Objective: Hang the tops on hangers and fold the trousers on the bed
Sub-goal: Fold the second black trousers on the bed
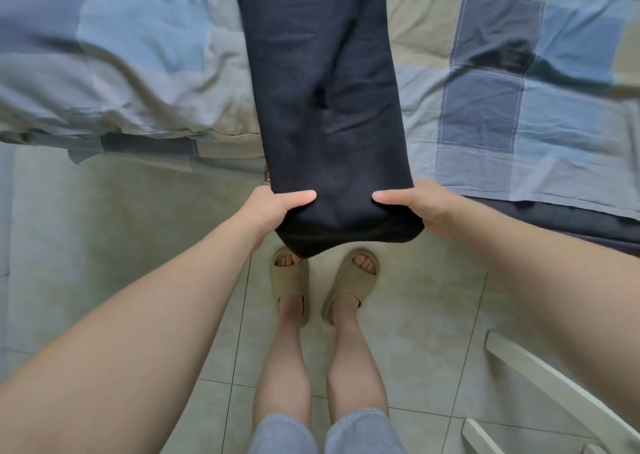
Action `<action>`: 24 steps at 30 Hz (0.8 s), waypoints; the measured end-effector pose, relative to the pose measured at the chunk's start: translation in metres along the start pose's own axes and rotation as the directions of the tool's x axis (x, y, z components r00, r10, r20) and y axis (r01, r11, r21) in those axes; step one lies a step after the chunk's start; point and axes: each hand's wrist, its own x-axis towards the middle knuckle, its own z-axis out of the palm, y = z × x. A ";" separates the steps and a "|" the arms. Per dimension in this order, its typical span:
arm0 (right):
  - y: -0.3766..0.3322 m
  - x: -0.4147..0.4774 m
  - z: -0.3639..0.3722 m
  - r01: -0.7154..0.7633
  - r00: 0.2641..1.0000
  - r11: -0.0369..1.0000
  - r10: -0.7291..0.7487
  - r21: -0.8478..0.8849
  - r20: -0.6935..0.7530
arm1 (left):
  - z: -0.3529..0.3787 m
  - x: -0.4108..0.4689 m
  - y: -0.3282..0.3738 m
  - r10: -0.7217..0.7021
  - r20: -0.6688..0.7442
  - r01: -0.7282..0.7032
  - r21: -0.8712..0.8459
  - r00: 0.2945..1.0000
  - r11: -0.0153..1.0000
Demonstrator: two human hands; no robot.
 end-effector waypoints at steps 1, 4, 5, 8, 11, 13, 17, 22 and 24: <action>0.004 -0.011 0.001 -0.001 1.000 1.000 0.001 -0.008 -0.013 | 0.000 -0.009 -0.003 -0.005 0.005 0.005 0.006 1.000 1.000; 0.013 -0.047 0.010 0.018 0.997 1.000 -0.019 -0.011 -0.077 | -0.002 -0.041 -0.010 -0.007 0.019 0.006 0.029 1.000 1.000; 0.015 -0.060 0.015 0.029 0.994 1.000 -0.029 -0.006 -0.107 | -0.004 -0.053 -0.013 -0.007 0.026 0.006 0.042 1.000 0.999; 0.020 -0.102 0.035 0.077 0.975 0.997 -0.073 0.013 -0.212 | -0.011 -0.094 -0.020 -0.030 0.035 0.027 0.097 0.999 0.995; 0.019 -0.140 0.058 0.091 0.949 0.995 -0.076 0.033 -0.307 | -0.016 -0.133 -0.026 -0.050 0.019 0.049 0.028 0.999 0.998; 0.017 -0.164 0.075 0.092 0.942 0.995 -0.074 0.039 -0.329 | -0.018 -0.160 -0.027 -0.053 0.010 0.053 -0.024 0.999 0.998; 0.011 -0.208 0.107 0.130 0.931 0.976 -0.058 0.177 -0.361 | -0.019 -0.204 -0.028 -0.047 -0.043 0.044 -0.078 0.998 0.996; -0.002 -0.249 0.128 0.222 0.909 0.907 -0.058 0.359 -0.414 | -0.029 -0.244 -0.018 -0.095 -0.145 0.064 -0.206 0.985 0.976; -0.004 -0.265 0.134 0.243 0.906 0.880 -0.056 0.407 -0.419 | -0.039 -0.258 -0.016 -0.103 -0.194 0.053 -0.248 0.976 0.967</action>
